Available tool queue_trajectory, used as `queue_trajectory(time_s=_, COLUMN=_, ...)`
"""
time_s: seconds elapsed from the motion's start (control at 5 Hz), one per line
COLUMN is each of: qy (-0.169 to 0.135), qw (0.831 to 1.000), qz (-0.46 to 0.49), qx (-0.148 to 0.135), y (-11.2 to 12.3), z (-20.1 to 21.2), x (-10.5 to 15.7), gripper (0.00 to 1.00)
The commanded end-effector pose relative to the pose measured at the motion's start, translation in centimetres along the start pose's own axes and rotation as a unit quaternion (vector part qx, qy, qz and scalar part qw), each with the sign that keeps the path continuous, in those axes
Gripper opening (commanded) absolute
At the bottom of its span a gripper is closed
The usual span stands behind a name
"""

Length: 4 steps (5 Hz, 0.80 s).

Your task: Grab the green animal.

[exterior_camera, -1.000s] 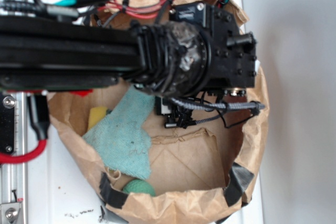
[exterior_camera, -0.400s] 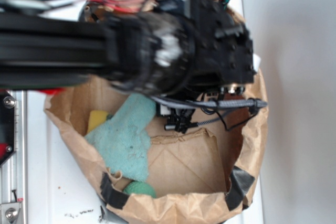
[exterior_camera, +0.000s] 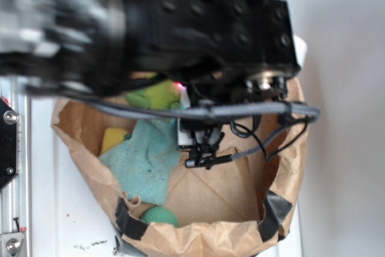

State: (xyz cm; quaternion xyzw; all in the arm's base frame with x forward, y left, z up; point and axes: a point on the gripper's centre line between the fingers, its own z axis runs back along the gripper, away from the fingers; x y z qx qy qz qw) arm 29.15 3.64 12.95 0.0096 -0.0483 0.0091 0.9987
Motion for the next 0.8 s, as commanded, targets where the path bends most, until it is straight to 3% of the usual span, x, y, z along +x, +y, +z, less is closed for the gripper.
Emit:
queue_trajectory(time_s=0.0, qy=-0.078, qw=0.997, qz=-0.015, qx=-0.011, y=-0.7, z=7.4, x=-0.5, gripper=0.0)
queue_trajectory(time_s=0.4, qy=-0.093, qw=0.995, qz=-0.012, qx=-0.035, y=-1.6, z=11.4, x=-0.1, gripper=0.0)
queue_trajectory(time_s=0.6, qy=-0.086, qw=0.996, qz=-0.025, qx=-0.014, y=-2.1, z=11.6, x=-0.4, gripper=0.0)
